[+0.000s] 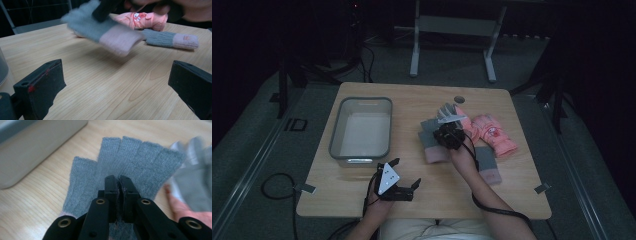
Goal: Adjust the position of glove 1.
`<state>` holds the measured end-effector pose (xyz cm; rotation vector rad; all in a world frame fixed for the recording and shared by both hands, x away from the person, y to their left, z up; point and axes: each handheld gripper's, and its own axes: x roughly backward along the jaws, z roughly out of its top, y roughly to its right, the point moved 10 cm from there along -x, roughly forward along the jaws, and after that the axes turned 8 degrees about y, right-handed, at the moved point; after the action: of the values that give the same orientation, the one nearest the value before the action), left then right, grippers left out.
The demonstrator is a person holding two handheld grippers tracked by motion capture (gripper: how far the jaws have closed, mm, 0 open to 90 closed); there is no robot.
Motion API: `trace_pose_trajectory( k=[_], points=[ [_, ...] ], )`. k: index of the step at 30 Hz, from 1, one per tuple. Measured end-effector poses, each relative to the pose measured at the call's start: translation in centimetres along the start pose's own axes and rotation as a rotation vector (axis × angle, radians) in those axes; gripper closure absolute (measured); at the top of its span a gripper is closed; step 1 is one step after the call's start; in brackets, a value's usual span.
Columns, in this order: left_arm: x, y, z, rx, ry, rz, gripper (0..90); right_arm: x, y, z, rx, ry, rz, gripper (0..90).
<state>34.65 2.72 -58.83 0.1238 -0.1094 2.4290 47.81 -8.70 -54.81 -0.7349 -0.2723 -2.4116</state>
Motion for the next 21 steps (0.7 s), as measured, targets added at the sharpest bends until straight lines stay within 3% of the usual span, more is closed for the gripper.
trace_pose_trajectory(
  k=[2, 3, 6, 10, 14, 16, 21],
  points=[
    [0.0, 0.0, 0.0, -0.001, -0.002, -0.002, 0.0, 0.7, -0.1, 0.2, -0.012, 0.009, -0.002, 85.6],
    [0.0, 0.0, 0.0, -0.001, -0.003, -0.003, 0.0, 1.9, -0.1, 0.3, -0.043, 0.032, -0.026, 85.5],
    [0.0, 0.1, 0.0, -0.001, 0.0, -0.002, 0.0, 3.8, -0.5, 0.0, -0.104, 0.057, -0.038, 85.6],
    [0.0, 0.0, 0.0, -0.002, 0.001, 0.0, 0.0, 5.8, -0.8, -1.0, -0.146, 0.066, -0.054, 85.6],
    [0.0, 0.0, 0.0, 0.004, 0.002, -0.004, 0.0, 6.8, -1.3, -2.2, -0.164, 0.064, -0.056, 85.5],
    [0.0, 0.0, 0.0, 0.009, 0.005, -0.004, 0.0, 6.8, -1.4, -3.0, -0.198, 0.062, -0.055, 85.5],
    [0.0, 0.0, 0.0, 0.004, 0.003, -0.002, 0.0, 6.4, -1.9, -4.4, -0.202, 0.037, -0.055, 85.5]
  ],
)
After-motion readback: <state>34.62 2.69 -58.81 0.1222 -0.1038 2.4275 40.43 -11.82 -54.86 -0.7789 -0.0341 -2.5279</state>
